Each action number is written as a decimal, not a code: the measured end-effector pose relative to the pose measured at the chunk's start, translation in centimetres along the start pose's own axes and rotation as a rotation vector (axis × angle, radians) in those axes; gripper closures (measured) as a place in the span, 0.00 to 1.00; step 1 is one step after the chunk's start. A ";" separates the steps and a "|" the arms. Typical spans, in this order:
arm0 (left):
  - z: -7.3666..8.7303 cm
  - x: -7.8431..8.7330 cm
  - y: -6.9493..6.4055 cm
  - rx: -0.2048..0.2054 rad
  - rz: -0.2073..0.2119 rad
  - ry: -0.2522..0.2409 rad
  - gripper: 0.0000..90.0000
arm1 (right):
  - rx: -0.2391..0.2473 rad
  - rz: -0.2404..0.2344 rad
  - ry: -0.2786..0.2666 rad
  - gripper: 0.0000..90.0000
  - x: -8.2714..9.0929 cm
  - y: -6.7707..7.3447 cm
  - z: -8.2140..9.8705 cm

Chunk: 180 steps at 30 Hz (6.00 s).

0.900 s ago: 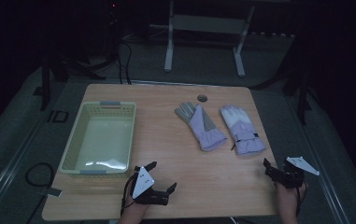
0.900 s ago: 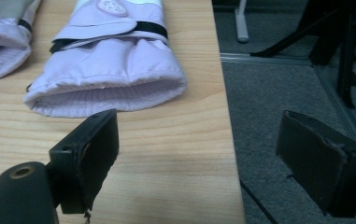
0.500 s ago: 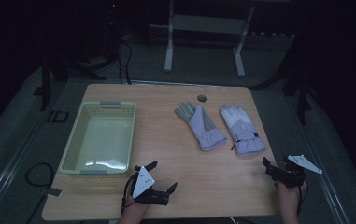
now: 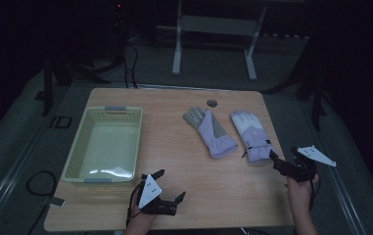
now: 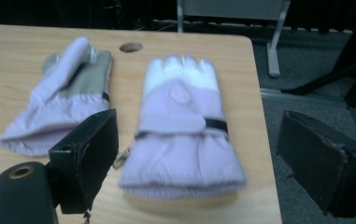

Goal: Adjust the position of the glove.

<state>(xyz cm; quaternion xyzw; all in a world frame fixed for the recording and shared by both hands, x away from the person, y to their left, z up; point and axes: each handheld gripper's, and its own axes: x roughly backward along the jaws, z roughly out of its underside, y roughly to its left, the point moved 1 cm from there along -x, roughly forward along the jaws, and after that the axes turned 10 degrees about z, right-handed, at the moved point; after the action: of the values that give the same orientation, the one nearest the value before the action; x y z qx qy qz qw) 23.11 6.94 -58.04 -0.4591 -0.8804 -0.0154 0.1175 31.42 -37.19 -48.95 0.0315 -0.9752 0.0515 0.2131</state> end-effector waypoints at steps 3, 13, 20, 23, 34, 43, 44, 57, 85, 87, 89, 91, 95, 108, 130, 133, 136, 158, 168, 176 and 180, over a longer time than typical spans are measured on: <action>0.0 0.0 0.0 0.000 0.001 -0.001 0.00 | 0.009 -0.012 -0.002 0.15 -0.2 0.3 -1.3; 0.0 0.0 0.0 0.002 0.001 0.005 0.00 | 0.047 -0.065 -0.016 0.15 -0.9 1.6 -4.4; 0.0 -0.1 0.1 0.007 0.003 0.010 0.00 | 0.095 -0.071 -0.020 0.15 -1.6 2.6 -6.5; 0.0 -0.1 0.1 0.004 0.005 0.010 0.00 | 0.105 -0.050 -0.048 0.13 -1.7 3.0 -7.4; 0.0 -0.1 0.1 0.001 0.007 0.009 0.00 | 0.123 -0.107 -0.063 0.16 -2.1 5.5 -10.0; 0.0 -0.1 0.0 -0.002 0.008 0.009 0.00 | 0.124 -0.245 0.052 0.13 -5.0 8.5 -11.1; 0.0 -0.1 0.1 -0.002 0.009 0.010 0.00 | 0.130 -0.242 0.055 0.13 -5.3 8.8 -11.2; 0.0 -0.1 0.1 0.006 0.016 0.006 0.00 | 0.181 -0.308 0.143 0.21 -10.4 12.1 -10.6; 0.0 0.0 0.1 0.007 0.026 0.006 0.00 | 0.250 -0.335 0.357 0.36 -18.1 15.8 -6.4; 0.0 0.0 0.1 0.007 0.026 0.006 0.00 | 0.247 -0.325 0.364 0.39 -18.5 15.6 -6.2; 0.0 0.0 0.1 0.005 0.027 0.006 0.00 | 0.259 -0.330 0.370 0.44 -18.9 15.4 -5.9; 0.0 0.0 0.0 0.001 0.025 0.007 0.00 | 0.285 -0.322 0.380 0.46 -19.4 15.2 -5.5; 0.0 0.0 0.0 -0.006 0.024 0.010 0.00 | 0.273 -0.338 0.424 0.46 -20.1 15.1 -4.9; 0.0 -0.1 -0.2 -0.021 0.014 0.015 0.00 | 0.333 -0.314 0.434 0.86 -20.2 15.5 -4.6; 0.0 -0.1 -0.2 -0.018 0.005 0.016 0.00 | -0.006 -0.338 0.229 0.97 -10.4 18.7 -9.6; 0.0 -0.1 -0.3 -0.022 0.011 0.009 0.00 | -0.020 -0.335 0.199 0.97 -9.3 19.8 -8.9; 0.0 -0.1 -0.3 -0.019 0.013 0.006 0.00 | -0.020 -0.308 0.193 0.97 -8.3 20.9 -8.3; 0.0 -0.1 -0.2 -0.013 0.020 0.013 0.00 | -0.066 -0.223 0.307 0.97 -10.2 22.5 -1.8; 0.0 -0.1 -0.2 -0.010 0.020 0.014 0.00 | -0.038 -0.202 0.334 0.96 -11.1 22.5 0.0; 0.0 -0.1 -0.2 -0.005 0.023 0.014 0.00 | 0.006 -0.199 0.320 0.79 -10.1 22.3 -0.9; 0.0 -0.1 -0.2 -0.009 0.023 0.012 0.00 | 0.027 -0.228 0.306 0.69 -9.4 21.3 -2.2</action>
<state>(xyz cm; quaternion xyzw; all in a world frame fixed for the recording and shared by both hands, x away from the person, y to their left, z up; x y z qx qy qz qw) 23.03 6.73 -58.03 -0.4696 -0.8743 -0.0211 0.1209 39.06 -15.40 -52.71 0.1366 -0.9207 0.0444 0.3629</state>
